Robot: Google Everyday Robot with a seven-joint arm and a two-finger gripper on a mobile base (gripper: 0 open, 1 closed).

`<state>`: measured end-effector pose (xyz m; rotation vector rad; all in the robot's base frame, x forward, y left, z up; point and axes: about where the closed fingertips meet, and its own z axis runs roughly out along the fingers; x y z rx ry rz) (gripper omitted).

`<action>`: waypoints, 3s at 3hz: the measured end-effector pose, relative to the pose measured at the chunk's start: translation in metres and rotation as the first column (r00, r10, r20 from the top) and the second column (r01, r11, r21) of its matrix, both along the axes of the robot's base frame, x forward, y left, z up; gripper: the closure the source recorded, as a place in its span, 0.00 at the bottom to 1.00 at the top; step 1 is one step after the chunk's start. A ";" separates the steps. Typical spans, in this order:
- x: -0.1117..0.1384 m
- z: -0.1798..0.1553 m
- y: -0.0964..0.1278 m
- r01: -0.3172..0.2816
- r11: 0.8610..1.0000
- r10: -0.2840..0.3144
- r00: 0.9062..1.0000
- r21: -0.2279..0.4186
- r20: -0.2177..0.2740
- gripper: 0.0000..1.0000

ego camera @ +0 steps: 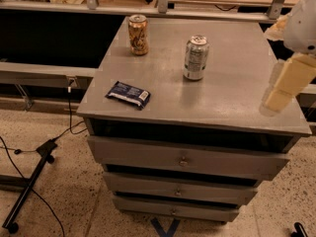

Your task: Pick 7up can

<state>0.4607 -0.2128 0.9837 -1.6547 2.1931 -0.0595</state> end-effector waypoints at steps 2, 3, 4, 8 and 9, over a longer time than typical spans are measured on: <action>0.089 -0.006 0.012 0.063 0.983 -0.069 0.997 0.173 0.032 0.00; 0.124 -0.019 0.009 0.107 0.967 -0.121 0.992 0.231 0.047 0.00; 0.157 -0.029 0.020 0.094 0.949 -0.123 0.989 0.301 0.078 0.00; 0.220 -0.072 0.077 0.055 0.899 -0.084 0.995 0.434 0.048 0.00; 0.221 -0.074 0.079 0.054 0.899 -0.081 0.996 0.434 0.045 0.13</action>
Offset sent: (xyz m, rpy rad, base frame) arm 0.1416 0.0152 -0.0149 0.2563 -0.0492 -0.1118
